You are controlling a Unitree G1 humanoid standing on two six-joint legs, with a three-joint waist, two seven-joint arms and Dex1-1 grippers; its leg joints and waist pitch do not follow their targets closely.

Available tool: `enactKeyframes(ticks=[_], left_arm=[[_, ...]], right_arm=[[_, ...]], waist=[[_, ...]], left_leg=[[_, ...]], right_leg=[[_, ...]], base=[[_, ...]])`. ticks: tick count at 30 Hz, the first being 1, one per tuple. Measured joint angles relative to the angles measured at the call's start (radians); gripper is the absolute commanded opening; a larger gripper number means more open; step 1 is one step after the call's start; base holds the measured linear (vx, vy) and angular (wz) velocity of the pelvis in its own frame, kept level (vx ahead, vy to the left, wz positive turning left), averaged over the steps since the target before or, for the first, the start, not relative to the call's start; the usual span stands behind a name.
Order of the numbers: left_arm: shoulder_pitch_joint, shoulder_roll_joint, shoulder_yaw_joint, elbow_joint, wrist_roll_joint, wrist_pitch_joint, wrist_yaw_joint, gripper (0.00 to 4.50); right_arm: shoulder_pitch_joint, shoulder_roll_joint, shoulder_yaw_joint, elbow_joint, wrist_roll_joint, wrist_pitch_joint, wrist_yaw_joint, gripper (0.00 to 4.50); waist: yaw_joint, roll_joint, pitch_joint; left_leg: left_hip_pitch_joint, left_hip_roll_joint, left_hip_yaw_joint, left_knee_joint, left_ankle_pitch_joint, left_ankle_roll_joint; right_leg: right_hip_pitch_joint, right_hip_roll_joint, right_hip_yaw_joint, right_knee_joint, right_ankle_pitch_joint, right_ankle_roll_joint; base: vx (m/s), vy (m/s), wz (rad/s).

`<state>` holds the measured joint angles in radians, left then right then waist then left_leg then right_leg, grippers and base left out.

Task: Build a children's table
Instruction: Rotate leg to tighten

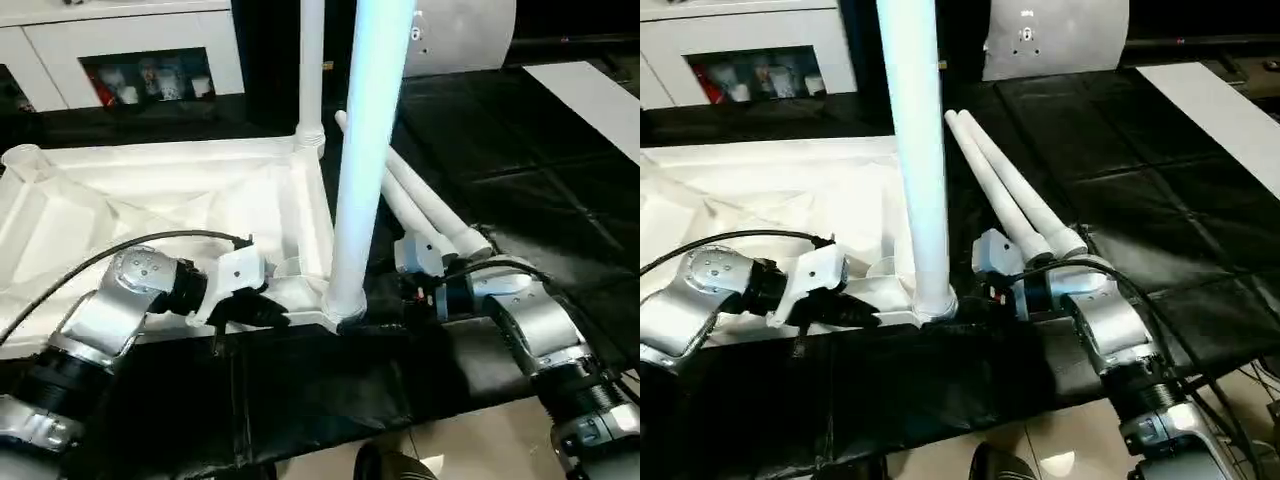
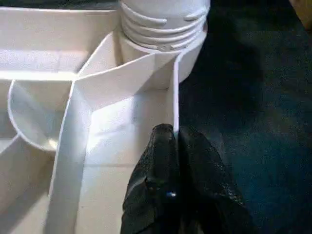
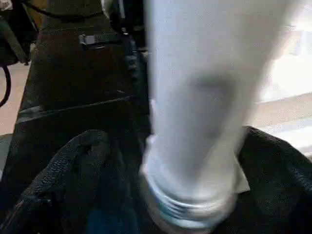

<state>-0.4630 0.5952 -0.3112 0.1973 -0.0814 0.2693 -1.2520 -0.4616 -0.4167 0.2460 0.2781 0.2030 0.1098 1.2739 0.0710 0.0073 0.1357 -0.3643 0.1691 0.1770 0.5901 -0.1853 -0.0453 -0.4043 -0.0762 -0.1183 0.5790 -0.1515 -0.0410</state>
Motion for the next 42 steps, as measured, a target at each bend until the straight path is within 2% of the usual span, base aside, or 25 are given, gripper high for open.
enactKeyframes(ticks=[4,7,9,11,12,14,17,19,24,26,29,30,33,37,42], left_arm=[[0.002,-0.054,0.014,0.004,0.000,0.069,0.092,0.00],[0.001,-0.105,0.052,0.004,0.000,0.153,0.199,0.00],[-0.008,-0.115,0.092,0.015,-0.001,0.197,0.272,0.00],[-0.018,-0.147,0.144,0.026,0.001,0.251,0.356,0.00],[-0.023,-0.162,0.166,0.032,0.002,0.272,0.403,0.00],[-0.032,-0.187,0.193,0.038,0.001,0.304,0.463,0.00],[-0.048,-0.226,0.217,0.047,0.001,0.334,0.538,0.00],[-0.065,-0.270,0.238,0.065,-0.001,0.344,0.596,0.00],[-0.116,-0.342,0.250,0.133,0.020,0.290,0.707,0.00],[-0.129,-0.358,0.250,0.147,0.019,0.278,0.717,0.44],[-0.146,-0.391,0.281,0.156,-0.014,0.214,0.719,0.61],[-0.165,-0.401,0.285,0.153,-0.028,0.200,0.718,0.90],[-0.190,-0.405,0.298,0.137,-0.033,0.168,0.740,1.00],[-0.170,-0.405,0.313,0.111,-0.032,0.166,0.768,1.00],[-0.036,-0.407,0.344,-0.110,-0.033,0.211,0.831,1.00]], right_arm=[[0.033,-0.025,-0.043,-0.042,0.003,0.020,-0.051,4.43],[0.060,-0.025,-0.090,-0.061,0.004,0.032,-0.128,4.43],[0.078,-0.024,-0.095,-0.073,0.004,0.032,-0.147,4.43],[0.103,-0.016,-0.126,-0.079,0.004,0.041,-0.197,4.43],[0.110,-0.016,-0.139,-0.080,0.004,0.048,-0.222,4.43],[0.121,-0.015,-0.156,-0.098,0.004,0.069,-0.254,4.43],[0.130,-0.003,-0.159,-0.149,0.005,0.085,-0.276,4.43],[0.143,0.013,-0.156,-0.179,0.004,0.095,-0.302,4.43],[0.156,0.085,-0.117,-0.201,-0.016,0.111,-0.394,4.43],[0.158,0.102,-0.115,-0.201,-0.022,0.121,-0.424,4.50],[0.159,0.140,-0.117,-0.203,-0.058,0.145,-0.515,4.50],[0.157,0.161,-0.114,-0.203,-0.069,0.150,-0.545,4.50],[0.165,0.191,-0.098,-0.216,-0.089,0.155,-0.600,4.50],[0.192,0.229,-0.093,-0.247,-0.097,0.165,-0.666,4.50],[0.264,0.324,-0.105,-0.383,-0.053,0.242,-0.754,4.50]], waist=[[0.013,0.000,0.000],[0.009,0.000,0.000],[-0.020,-0.001,-0.001],[-0.041,-0.002,-0.001],[-0.049,-0.001,-0.001],[-0.053,-0.001,-0.001],[-0.050,-0.001,-0.001],[-0.036,-0.001,-0.001],[-0.023,-0.002,-0.001],[-0.019,-0.002,-0.001],[-0.008,-0.004,-0.002],[-0.004,-0.004,-0.003],[-0.004,-0.004,-0.003],[-0.010,-0.004,-0.003],[-0.015,-0.003,-0.003]], left_leg=[[0.002,0.000,0.001,0.002,0.000,0.001],[0.003,0.000,0.001,0.003,0.002,0.002],[0.004,0.000,0.001,0.004,0.002,0.002],[0.000,0.000,0.000,0.005,0.002,0.002],[-0.001,0.000,-0.001,0.006,0.002,0.002],[-0.001,0.000,-0.004,0.006,0.002,0.002],[-0.001,0.001,-0.005,0.005,0.001,0.002],[-0.002,0.000,-0.005,0.005,0.001,0.002],[-0.010,0.000,-0.005,0.005,0.001,0.008],[-0.015,0.000,-0.005,0.005,0.001,0.009],[-0.025,0.001,-0.006,0.006,0.001,0.009],[-0.027,0.001,-0.006,0.008,0.001,0.009],[-0.027,0.001,-0.006,0.011,0.001,0.009],[-0.024,0.001,-0.005,0.011,0.002,0.007],[-0.023,0.003,-0.005,0.011,0.001,0.003]], right_leg=[[0.003,0.000,0.001,-0.001,0.000,0.001],[0.004,-0.001,0.001,-0.003,-0.001,0.001],[0.004,-0.001,0.000,-0.003,-0.001,0.001],[0.003,-0.001,-0.002,-0.004,-0.001,0.001],[0.001,-0.001,-0.004,-0.005,-0.001,0.001],[0.000,0.000,-0.006,-0.006,-0.001,0.002],[-0.001,0.000,-0.006,-0.004,-0.001,0.001],[-0.003,0.001,-0.006,-0.003,0.000,0.001],[-0.011,0.000,-0.006,-0.002,0.007,-0.008],[-0.016,0.000,-0.005,-0.001,0.007,-0.008],[-0.028,0.001,-0.006,0.002,0.008,-0.009],[-0.030,0.001,-0.006,0.003,0.008,-0.009],[-0.030,0.001,-0.005,0.005,0.008,-0.009],[-0.028,0.001,-0.005,0.005,0.008,-0.004],[-0.028,0.002,-0.005,0.004,0.009,-0.003]], base=[[0.000,0.000,0.00],[0.000,0.000,0.00],[0.000,0.000,0.00],[0.000,0.000,0.00],[0.000,0.000,0.00],[0.000,0.000,0.00],[0.000,0.000,0.00],[0.000,0.000,0.00],[0.011,-0.003,0.01],[0.000,0.000,0.00],[0.000,0.000,0.00],[0.000,0.000,0.00],[0.000,0.000,0.00],[0.000,0.000,0.00],[0.000,0.000,0.00]])
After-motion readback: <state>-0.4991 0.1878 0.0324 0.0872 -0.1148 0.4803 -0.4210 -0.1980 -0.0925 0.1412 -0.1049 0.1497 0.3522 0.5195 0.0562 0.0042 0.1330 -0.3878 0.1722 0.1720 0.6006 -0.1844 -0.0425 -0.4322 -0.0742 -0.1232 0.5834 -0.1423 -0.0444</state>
